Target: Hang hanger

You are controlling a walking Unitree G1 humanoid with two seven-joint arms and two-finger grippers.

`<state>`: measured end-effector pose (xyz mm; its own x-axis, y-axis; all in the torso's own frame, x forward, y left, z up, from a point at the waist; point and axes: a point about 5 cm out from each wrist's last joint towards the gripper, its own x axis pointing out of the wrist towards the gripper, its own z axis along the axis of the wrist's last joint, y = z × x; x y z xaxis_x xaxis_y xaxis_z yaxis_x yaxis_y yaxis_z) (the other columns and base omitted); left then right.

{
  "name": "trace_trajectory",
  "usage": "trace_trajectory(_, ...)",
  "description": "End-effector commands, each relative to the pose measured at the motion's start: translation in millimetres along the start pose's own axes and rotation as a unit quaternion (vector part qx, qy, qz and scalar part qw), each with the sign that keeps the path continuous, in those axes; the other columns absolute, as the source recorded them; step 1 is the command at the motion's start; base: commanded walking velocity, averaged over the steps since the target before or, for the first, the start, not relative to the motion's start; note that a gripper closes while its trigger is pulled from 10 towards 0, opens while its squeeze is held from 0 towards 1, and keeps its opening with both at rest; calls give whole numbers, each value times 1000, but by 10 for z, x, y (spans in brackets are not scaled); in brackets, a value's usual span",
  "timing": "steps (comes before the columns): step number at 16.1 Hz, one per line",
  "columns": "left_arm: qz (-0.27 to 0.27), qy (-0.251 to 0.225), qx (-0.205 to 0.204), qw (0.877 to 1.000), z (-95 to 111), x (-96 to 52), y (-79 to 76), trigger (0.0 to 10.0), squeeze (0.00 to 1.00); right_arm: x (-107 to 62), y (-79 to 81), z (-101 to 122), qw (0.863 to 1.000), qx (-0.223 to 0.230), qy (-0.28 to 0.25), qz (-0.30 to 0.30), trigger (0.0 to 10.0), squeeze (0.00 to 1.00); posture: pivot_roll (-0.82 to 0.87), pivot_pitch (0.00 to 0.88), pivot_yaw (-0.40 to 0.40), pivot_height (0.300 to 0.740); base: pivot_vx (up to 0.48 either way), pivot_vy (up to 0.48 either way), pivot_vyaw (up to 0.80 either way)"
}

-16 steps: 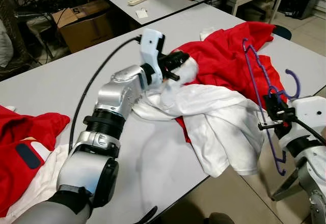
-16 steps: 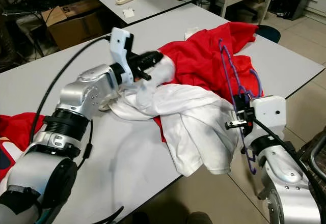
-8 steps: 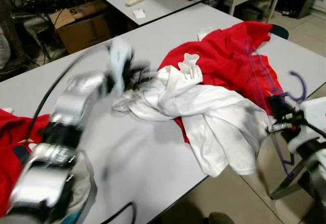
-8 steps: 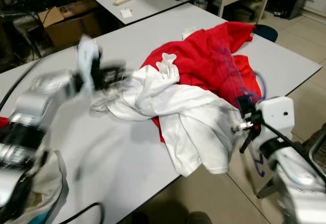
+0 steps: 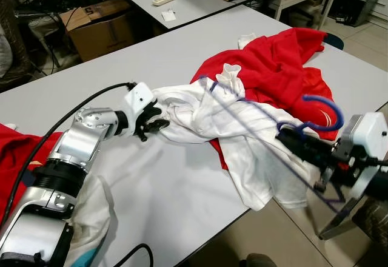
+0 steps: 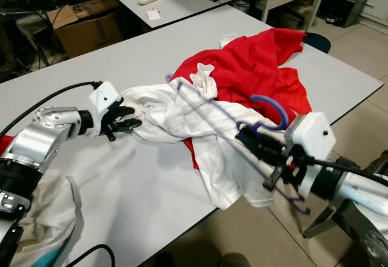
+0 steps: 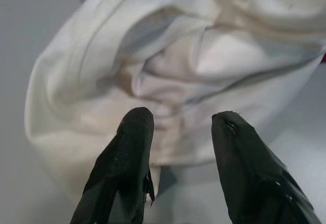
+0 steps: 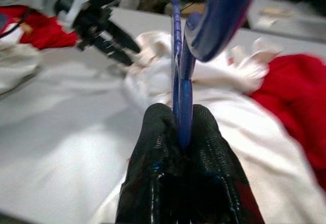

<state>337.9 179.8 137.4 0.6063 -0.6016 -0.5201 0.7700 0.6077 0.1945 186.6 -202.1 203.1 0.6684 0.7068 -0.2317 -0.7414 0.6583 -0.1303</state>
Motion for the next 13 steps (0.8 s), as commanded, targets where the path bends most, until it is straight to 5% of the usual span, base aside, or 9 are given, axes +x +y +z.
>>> trace_trajectory(1, 11, 32, 11, 999, -93, -13, 3, 10000, 0, -9, 45, -37, 1000, 11, 22, 18, 10000, 0, -223, 0, 91, 740, 0, 0, 0)
trace_trajectory(6, 46, 47, 27, 997, -129, 76, -5, 10000, 0, -70, -166, -312, 992, 26, 98, -75, 10000, 0, -228, 0, 94, 740, 0, 0, 0)
trace_trajectory(7, 60, 40, 29, 997, -94, 106, 3, 10000, 0, -126, -385, -343, 981, 18, 93, -167, 10000, 0, -230, 0, 96, 740, 0, 0, 0)
trace_trajectory(10, 85, -2, 31, 996, -3, 156, 8, 10000, 0, -303, -636, -328, 959, 31, 58, -277, 10000, 0, -235, 0, 98, 740, 0, 0, 0)
trace_trajectory(13, 107, -30, 43, 993, 48, 169, 8, 10000, 0, -370, -658, -338, 952, 37, 48, -301, 10000, 0, -240, 0, 100, 740, 0, 0, 0)
